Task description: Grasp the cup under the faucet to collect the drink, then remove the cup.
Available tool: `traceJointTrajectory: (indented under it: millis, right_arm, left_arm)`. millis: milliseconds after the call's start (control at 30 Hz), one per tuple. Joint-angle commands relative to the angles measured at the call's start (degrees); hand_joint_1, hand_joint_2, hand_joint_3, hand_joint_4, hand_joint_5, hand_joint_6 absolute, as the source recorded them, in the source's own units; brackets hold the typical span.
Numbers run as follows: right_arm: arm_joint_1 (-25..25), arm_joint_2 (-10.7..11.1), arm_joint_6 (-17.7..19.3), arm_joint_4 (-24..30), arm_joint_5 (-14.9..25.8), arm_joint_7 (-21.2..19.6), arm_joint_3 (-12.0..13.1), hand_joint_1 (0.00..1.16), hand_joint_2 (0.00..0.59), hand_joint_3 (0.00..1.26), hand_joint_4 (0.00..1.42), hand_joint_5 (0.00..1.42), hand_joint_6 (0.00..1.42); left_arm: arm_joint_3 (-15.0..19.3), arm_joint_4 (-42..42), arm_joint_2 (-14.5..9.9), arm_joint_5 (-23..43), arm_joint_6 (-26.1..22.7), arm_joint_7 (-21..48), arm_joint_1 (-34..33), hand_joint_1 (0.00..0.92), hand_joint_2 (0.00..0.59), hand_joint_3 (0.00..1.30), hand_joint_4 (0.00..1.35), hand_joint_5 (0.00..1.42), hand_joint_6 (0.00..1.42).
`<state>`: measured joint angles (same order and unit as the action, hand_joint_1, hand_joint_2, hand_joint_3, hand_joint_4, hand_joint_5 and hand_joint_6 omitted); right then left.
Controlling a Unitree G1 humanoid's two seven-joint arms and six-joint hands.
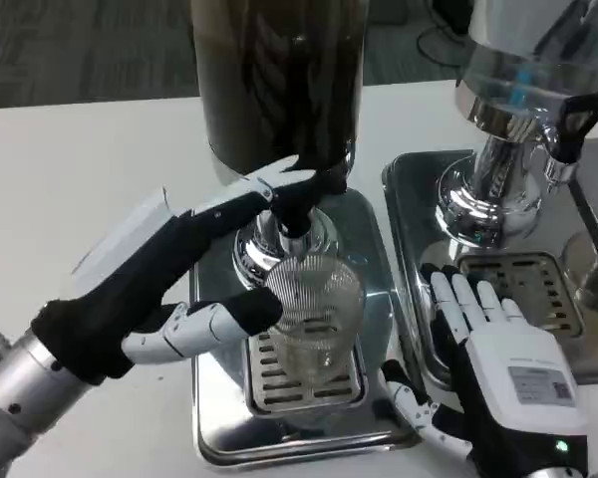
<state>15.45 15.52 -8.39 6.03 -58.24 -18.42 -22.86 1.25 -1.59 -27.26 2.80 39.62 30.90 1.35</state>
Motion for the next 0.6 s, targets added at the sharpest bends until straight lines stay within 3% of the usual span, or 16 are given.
traceJointTrajectory:
  millis: [33, 400, 533, 600]
  right_arm:
    - [-0.19, -0.08, 0.2, -0.45, 0.7, -0.5, 0.22, 0.26, 0.342, 0.0, 0.0, 0.0, 0.05]
    - [0.37, -0.6, -0.16, 1.04, 3.24, 0.52, 1.12, 0.26, 0.339, 0.0, 0.0, 0.0, 0.05]
    - [1.51, -2.1, 2.12, 3.98, 10.86, 1.75, 3.89, 0.24, 0.337, 0.0, 0.0, 0.0, 0.02]
    - [0.82, -2.1, 3.52, 4.41, 15.89, 4.68, 5.12, 0.24, 0.303, 0.0, 0.0, 0.0, 0.03]
  left_arm:
    - [-1.31, -1.25, -2.46, -8.42, 3.15, -0.64, 1.89, 0.0, 0.14, 0.25, 0.1, 0.27, 0.22]
    - [-2.89, -1.44, -5.33, -22.55, 6.05, -9.29, 2.91, 0.0, 0.137, 0.27, 0.1, 0.27, 0.21]
    - [-2.92, -3.49, -6.05, -28.98, 6.28, -12.54, 3.46, 0.0, 0.138, 0.27, 0.09, 0.27, 0.21]
    - [-3.19, -2.93, -6.23, -29.03, 6.16, -13.8, 3.53, 0.0, 0.14, 0.27, 0.09, 0.27, 0.21]
